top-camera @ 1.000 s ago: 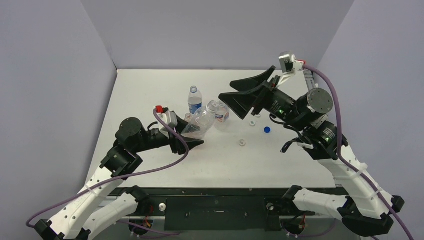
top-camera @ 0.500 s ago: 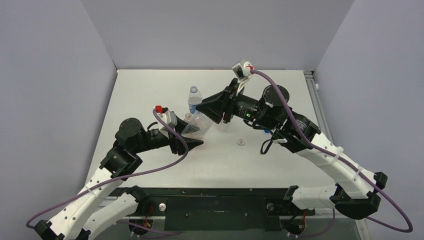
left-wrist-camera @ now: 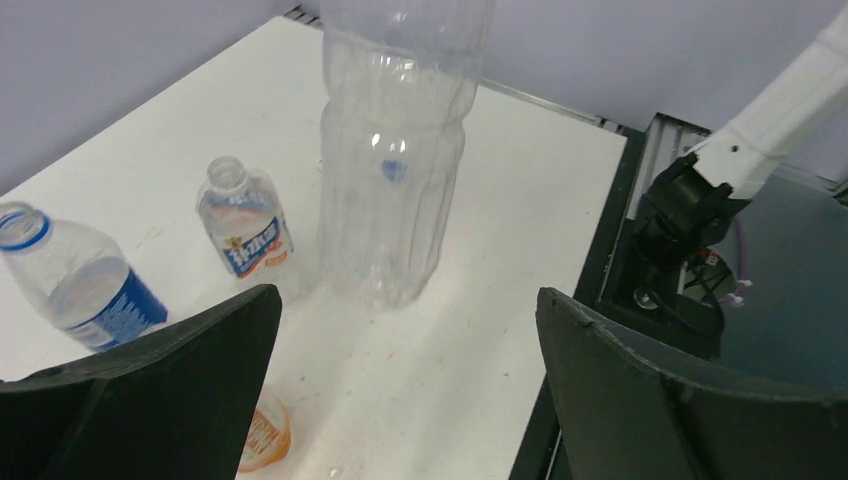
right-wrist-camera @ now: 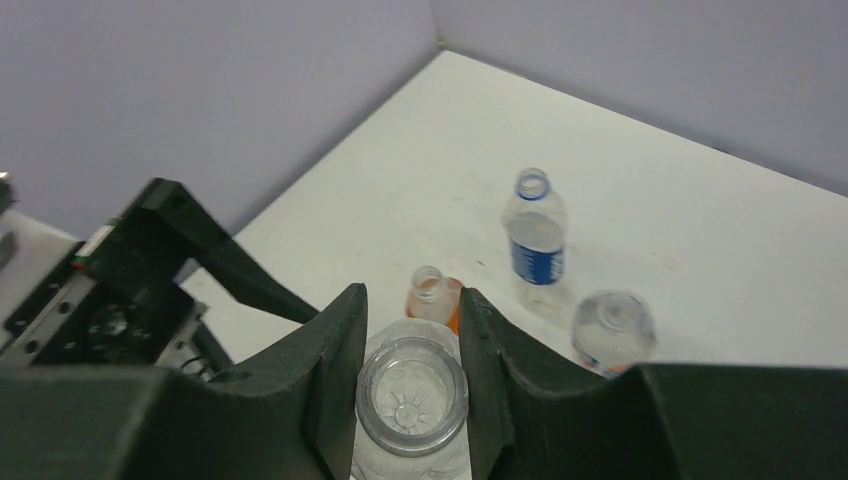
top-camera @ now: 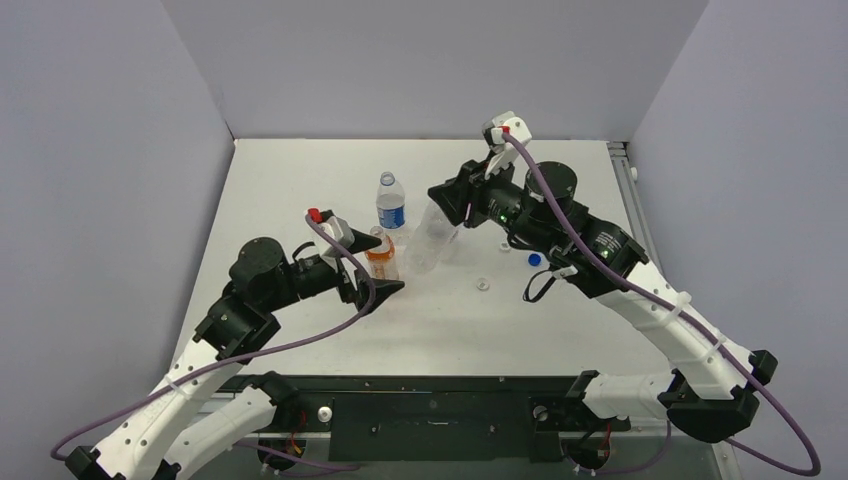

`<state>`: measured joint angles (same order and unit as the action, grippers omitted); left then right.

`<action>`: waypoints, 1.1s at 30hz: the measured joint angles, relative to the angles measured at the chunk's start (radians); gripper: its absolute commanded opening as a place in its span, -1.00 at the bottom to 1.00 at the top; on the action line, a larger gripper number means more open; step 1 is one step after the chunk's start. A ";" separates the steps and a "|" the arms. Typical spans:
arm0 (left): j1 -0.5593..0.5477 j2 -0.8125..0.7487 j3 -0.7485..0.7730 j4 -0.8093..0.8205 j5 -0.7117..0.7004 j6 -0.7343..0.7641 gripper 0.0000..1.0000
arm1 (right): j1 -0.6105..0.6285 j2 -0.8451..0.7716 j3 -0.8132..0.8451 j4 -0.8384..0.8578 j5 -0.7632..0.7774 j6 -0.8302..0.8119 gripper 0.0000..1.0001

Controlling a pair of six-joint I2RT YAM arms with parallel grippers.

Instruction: Unscrew the bottle caps

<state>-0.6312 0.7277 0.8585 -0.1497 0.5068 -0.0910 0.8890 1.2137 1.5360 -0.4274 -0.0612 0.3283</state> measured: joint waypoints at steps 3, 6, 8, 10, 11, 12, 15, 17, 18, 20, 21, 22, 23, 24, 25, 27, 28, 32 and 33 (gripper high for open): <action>0.010 0.001 0.017 -0.082 -0.070 0.028 0.93 | -0.064 -0.002 -0.019 -0.023 0.069 -0.039 -1.00; 0.041 0.000 0.038 -0.147 -0.150 0.046 0.93 | -0.126 -0.010 -0.080 -0.030 0.140 -0.071 -1.00; 0.077 0.000 0.053 -0.182 -0.196 0.048 0.93 | -0.156 -0.008 -0.126 -0.035 0.196 -0.088 -1.00; 0.140 0.009 0.079 -0.222 -0.224 0.047 0.93 | -0.172 -0.003 -0.172 -0.037 0.249 -0.101 -1.00; 0.170 0.015 0.090 -0.235 -0.236 0.047 0.93 | -0.177 0.002 -0.195 -0.037 0.277 -0.107 -1.00; 0.217 0.031 0.109 -0.254 -0.241 0.045 0.93 | -0.181 0.007 -0.216 -0.038 0.303 -0.111 -1.00; 0.344 0.080 0.153 -0.291 -0.243 0.043 0.93 | -0.194 0.029 -0.288 0.006 0.377 -0.113 -1.00; 0.423 0.115 0.160 -0.301 -0.238 0.041 0.93 | -0.201 0.045 -0.338 0.047 0.414 -0.112 -1.00; 0.445 0.126 0.159 -0.310 -0.241 0.041 0.93 | -0.206 0.051 -0.359 0.064 0.428 -0.112 -1.00; 0.487 0.144 0.154 -0.323 -0.247 0.042 0.93 | -0.216 0.067 -0.388 0.106 0.451 -0.111 -1.00; 0.496 0.145 0.146 -0.324 -0.252 0.043 0.93 | -0.223 0.082 -0.399 0.133 0.464 -0.110 -1.00; 0.502 0.144 0.140 -0.327 -0.257 0.043 0.93 | -0.229 0.096 -0.404 0.156 0.471 -0.108 -1.00; 0.504 0.141 0.129 -0.325 -0.264 0.046 0.93 | -0.237 0.116 -0.409 0.181 0.478 -0.108 -1.00; 0.504 0.138 0.123 -0.326 -0.266 0.046 0.93 | -0.241 0.130 -0.411 0.198 0.481 -0.107 -1.00; 0.504 0.135 0.116 -0.325 -0.268 0.047 0.93 | -0.248 0.148 -0.415 0.225 0.484 -0.106 -1.00; 0.504 0.128 0.101 -0.325 -0.270 0.048 0.93 | -0.257 0.175 -0.419 0.262 0.485 -0.103 -1.00; 0.504 0.125 0.095 -0.326 -0.272 0.050 0.93 | -0.263 0.190 -0.421 0.280 0.485 -0.099 -1.00; 0.504 0.116 0.073 -0.325 -0.279 0.052 0.93 | -0.283 0.248 -0.429 0.348 0.487 -0.084 -1.00; 0.504 0.115 0.068 -0.323 -0.282 0.052 0.93 | -0.288 0.263 -0.435 0.369 0.486 -0.081 -1.00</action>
<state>-0.1272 0.8425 0.9260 -0.4732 0.2253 -0.0391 0.6014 1.4765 1.1011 -0.0586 0.4252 0.2470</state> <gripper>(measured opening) 0.968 0.320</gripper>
